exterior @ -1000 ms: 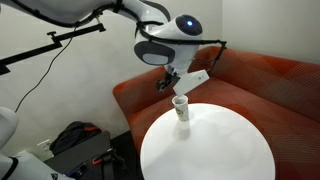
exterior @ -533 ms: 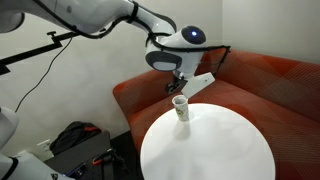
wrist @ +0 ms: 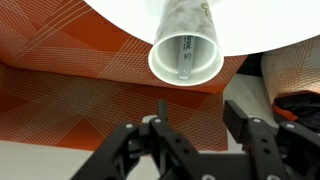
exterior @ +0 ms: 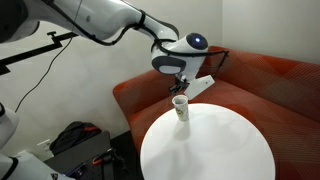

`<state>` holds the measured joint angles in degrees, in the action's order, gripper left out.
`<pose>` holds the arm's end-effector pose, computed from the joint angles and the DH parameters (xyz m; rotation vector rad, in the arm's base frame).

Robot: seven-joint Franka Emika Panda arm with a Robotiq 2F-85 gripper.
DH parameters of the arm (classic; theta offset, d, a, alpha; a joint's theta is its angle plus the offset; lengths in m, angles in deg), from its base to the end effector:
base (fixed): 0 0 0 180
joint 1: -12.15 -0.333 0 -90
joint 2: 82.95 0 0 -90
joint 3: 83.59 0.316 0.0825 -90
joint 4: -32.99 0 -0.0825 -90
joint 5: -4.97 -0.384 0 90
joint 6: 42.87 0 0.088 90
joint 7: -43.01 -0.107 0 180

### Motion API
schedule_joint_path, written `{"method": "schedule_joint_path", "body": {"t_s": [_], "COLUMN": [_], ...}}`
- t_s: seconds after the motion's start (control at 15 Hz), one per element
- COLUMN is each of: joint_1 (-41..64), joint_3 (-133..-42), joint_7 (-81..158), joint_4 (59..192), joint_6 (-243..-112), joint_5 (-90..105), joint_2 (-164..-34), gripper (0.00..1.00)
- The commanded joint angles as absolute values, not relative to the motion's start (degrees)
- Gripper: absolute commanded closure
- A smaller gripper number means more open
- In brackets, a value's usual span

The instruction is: Put the marker in the cup on the table

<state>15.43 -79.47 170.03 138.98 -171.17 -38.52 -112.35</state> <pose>0.6352 0.0269 0.2425 -1.7731 -2.0204 -0.6588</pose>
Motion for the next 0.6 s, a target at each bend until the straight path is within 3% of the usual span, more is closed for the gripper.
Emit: {"method": "schedule_joint_path", "body": {"t_s": [0.0,0.07,0.53], "joint_1": [16.12,16.12,15.71], "joint_3": [-78.34,-78.24,-77.51], "joint_7": [169.36,169.33,168.02], "joint_4": [137.06,137.00,135.73], "joint_6": [-171.34,-171.42,-171.90], "joint_5": [-36.46,-36.21,-33.15], "joint_2": [-114.37,-114.69,-117.54], "gripper": [0.57,0.59,0.54]}}
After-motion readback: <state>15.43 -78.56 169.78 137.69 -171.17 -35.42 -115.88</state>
